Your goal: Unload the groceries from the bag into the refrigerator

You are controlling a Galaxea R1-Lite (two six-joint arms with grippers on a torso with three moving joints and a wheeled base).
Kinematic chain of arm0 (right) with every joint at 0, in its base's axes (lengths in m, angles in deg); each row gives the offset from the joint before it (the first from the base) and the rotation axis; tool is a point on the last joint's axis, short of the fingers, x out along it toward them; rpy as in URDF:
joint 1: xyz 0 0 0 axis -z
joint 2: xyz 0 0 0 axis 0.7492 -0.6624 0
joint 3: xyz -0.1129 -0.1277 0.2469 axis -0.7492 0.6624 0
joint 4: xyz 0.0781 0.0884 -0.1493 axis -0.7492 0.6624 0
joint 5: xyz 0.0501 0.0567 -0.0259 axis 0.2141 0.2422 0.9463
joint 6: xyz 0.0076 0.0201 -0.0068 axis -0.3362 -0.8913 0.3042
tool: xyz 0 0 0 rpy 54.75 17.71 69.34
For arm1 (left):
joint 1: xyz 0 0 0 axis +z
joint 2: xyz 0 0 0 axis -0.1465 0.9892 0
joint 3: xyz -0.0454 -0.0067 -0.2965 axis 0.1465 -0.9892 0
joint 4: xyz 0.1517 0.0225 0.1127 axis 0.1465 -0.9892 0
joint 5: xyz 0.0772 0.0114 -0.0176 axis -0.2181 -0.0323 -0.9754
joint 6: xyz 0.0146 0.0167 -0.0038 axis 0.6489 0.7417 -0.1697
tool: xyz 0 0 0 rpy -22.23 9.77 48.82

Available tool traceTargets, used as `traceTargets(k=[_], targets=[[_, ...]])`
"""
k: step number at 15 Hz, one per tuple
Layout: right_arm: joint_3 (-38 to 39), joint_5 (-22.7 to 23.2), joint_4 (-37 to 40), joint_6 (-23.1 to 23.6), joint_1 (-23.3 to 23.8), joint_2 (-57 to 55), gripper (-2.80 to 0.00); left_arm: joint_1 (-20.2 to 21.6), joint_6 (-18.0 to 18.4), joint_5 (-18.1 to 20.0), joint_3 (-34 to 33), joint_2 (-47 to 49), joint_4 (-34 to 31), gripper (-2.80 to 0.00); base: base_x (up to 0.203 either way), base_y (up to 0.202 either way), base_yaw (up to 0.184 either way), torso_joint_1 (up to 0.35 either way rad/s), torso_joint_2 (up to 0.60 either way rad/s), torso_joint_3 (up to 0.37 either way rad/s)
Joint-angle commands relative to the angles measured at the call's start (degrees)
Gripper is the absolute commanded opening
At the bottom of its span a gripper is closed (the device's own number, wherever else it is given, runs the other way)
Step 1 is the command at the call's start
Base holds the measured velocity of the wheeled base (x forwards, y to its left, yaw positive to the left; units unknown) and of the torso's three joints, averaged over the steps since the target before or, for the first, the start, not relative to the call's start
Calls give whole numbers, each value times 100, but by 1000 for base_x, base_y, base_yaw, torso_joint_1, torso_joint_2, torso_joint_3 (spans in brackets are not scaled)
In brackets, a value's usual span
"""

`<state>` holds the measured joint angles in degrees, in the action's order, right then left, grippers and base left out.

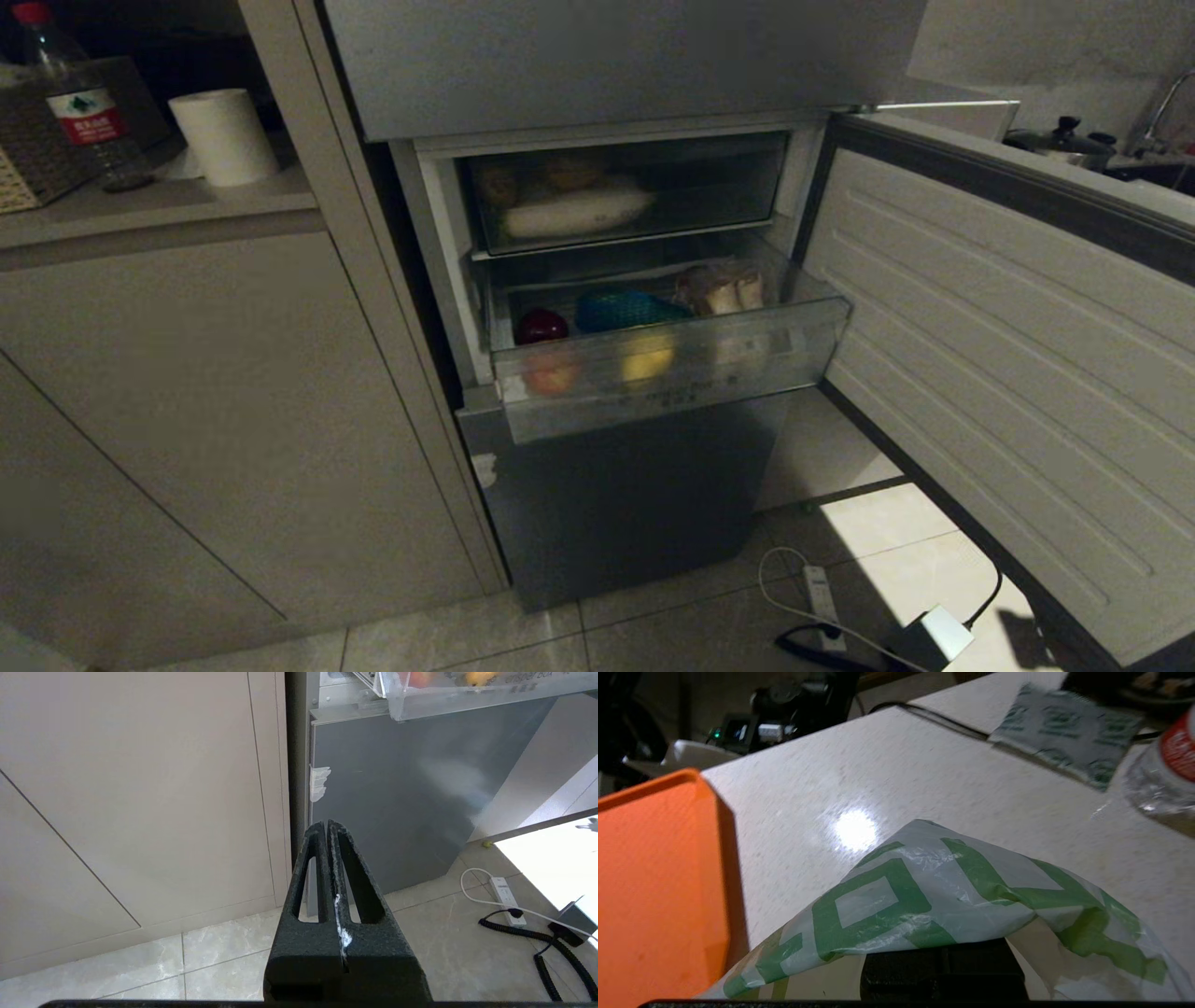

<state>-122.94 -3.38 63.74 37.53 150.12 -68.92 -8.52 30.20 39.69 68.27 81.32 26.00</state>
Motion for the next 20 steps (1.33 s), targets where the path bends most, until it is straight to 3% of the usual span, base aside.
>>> traceTargets(k=[1, 4, 7, 11, 20], targets=[[-178, -24, 1, -9, 70, -139, -280, 1, -2, 0, 0, -2, 2, -280, 0, 0, 0, 0, 0, 0], [480, 224, 426, 51, 20, 255, -280, 1, -2, 0, 0, -2, 2, -280, 0, 0, 0, 0, 0, 0], [1970, 967, 1375, 439, -263, 1405, -280, 1, -2, 0, 0, -2, 2, -280, 0, 0, 0, 0, 0, 0], [3865, 1421, 1840, 1072, -710, 2679, -280, 1, -2, 0, 0, -2, 2, -280, 0, 0, 0, 0, 0, 0], [4588, 1583, 2206, 1230, -809, 4188, -280, 1, -2, 0, 0, -2, 2, -280, 0, 0, 0, 0, 0, 0]])
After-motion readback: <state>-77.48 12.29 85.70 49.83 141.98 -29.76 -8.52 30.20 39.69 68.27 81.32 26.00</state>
